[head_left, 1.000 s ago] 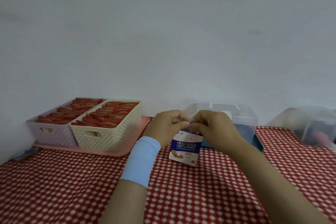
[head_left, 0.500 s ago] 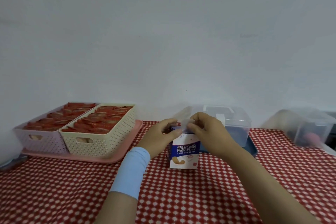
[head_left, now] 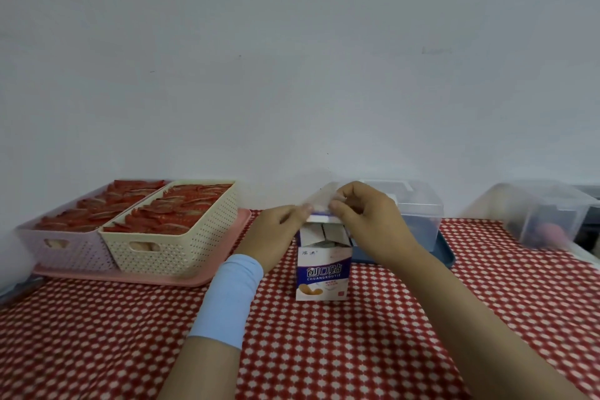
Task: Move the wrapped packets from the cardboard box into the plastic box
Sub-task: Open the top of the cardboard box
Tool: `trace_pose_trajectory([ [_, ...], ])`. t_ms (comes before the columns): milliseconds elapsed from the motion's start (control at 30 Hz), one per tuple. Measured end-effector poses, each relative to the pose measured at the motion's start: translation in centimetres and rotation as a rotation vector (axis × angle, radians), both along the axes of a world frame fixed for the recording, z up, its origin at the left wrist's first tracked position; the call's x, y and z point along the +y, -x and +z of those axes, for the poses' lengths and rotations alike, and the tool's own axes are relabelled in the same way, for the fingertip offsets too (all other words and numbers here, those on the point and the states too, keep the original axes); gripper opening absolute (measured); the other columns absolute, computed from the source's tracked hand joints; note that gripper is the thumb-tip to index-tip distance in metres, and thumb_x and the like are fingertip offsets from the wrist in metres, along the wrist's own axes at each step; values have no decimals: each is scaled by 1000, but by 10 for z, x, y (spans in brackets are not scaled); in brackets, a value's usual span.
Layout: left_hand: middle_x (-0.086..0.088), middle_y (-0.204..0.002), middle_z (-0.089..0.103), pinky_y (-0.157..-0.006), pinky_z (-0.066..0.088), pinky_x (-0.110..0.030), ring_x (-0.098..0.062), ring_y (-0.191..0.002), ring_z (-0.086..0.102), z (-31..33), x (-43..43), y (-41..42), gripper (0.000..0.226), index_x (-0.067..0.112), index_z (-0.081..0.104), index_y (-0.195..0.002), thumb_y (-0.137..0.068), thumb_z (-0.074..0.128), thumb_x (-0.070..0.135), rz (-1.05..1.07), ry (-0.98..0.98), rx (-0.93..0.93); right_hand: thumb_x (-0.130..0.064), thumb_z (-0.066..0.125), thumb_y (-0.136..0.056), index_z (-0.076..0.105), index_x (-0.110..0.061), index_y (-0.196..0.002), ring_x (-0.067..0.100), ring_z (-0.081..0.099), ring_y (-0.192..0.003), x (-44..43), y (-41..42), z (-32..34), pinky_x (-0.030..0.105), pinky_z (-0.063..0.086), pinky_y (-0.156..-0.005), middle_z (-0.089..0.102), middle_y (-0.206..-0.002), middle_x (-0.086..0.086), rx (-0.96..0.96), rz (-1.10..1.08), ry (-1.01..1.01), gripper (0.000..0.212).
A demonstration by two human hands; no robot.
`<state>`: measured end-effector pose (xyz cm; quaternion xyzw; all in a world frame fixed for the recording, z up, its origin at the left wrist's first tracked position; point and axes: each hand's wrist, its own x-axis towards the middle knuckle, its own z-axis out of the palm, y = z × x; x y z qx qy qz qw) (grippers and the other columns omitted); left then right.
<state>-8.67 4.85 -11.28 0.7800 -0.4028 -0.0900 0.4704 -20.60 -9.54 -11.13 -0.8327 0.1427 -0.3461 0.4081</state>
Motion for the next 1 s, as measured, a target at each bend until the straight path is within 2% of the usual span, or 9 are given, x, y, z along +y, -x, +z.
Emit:
trace_pose_trajectory([
  [167, 2, -88, 72, -70, 44, -21, -9, -83, 65, 6, -5, 7, 53, 18, 72, -96, -102, 32, 53, 113, 61, 7, -28, 72, -90, 48, -37, -124, 5, 67, -92, 0, 4, 5, 19, 57, -70, 68, -108, -13, 42, 109, -63, 42],
  [267, 5, -91, 70, -74, 47, -26, -14, -89, 66, 6, -5, 8, 45, 21, 65, -102, -101, 35, 55, 134, 129, 37, -19, 69, -92, 46, -31, -98, 14, 69, -84, -3, -1, 1, 26, 57, -56, 69, -101, -3, -77, -34, -106, 27],
  [333, 9, -94, 68, -69, 40, -19, -8, -88, 65, 6, -4, 10, 29, 28, 55, -112, -100, 41, 51, 96, 127, 43, -17, 68, -93, 43, -25, -81, 18, 66, -67, -5, -5, -3, 39, 57, -54, 67, -84, 0, -119, -134, -72, 28],
  [433, -1, -90, 73, -69, 40, -19, -15, -86, 65, 2, -6, 9, 20, 28, 44, -113, -98, 53, 37, 75, 121, 0, -12, 65, -93, 47, -22, -71, 12, 52, -49, -8, -5, -7, 31, 52, -51, 60, -71, -4, -180, -213, -51, 31],
  [533, 5, -91, 71, -71, 43, -19, -16, -86, 65, -3, -7, 2, 16, 25, 46, -103, -96, 58, 17, 154, 187, -57, -22, 68, -92, 64, -33, -95, 5, 63, -68, -9, -3, -9, 20, 53, -62, 68, -92, -11, -15, -184, 8, 12],
  [600, 15, -101, 65, -76, 40, -11, -7, -98, 61, -3, -6, -2, 15, 26, 57, -100, -94, 60, 13, 165, 123, -126, -35, 67, -91, 63, -36, -121, 2, 62, -91, -9, -3, -13, 29, 57, -81, 63, -120, -15, 130, -139, 88, 29],
  [700, 14, -120, 54, -92, 31, -14, -1, -106, 47, -3, -6, -4, 20, 28, 68, -113, -99, 55, 23, 134, -87, -203, -53, 56, -94, 67, -28, -126, 6, 58, -107, -4, -2, -12, 34, 53, -93, 49, -142, -13, 255, -78, 194, 42],
  [833, 9, -142, 42, -92, 24, -19, -2, -107, 38, 2, -7, 2, 37, 23, 66, -126, -103, 43, 40, 139, -227, -173, -69, 56, -84, 65, -24, -129, 6, 54, -108, -1, -1, -12, 29, 52, -88, 46, -129, -16, 356, -34, 198, 64],
  [1000, 14, -128, 50, -89, 26, -18, -2, -118, 39, 3, -3, 4, 37, 28, 66, -122, -94, 55, 49, 34, -177, -245, -52, 55, -91, 62, -25, -132, 8, 61, -102, -2, 3, -6, 29, 55, -87, 62, -119, -14, 291, -27, 188, 49],
])
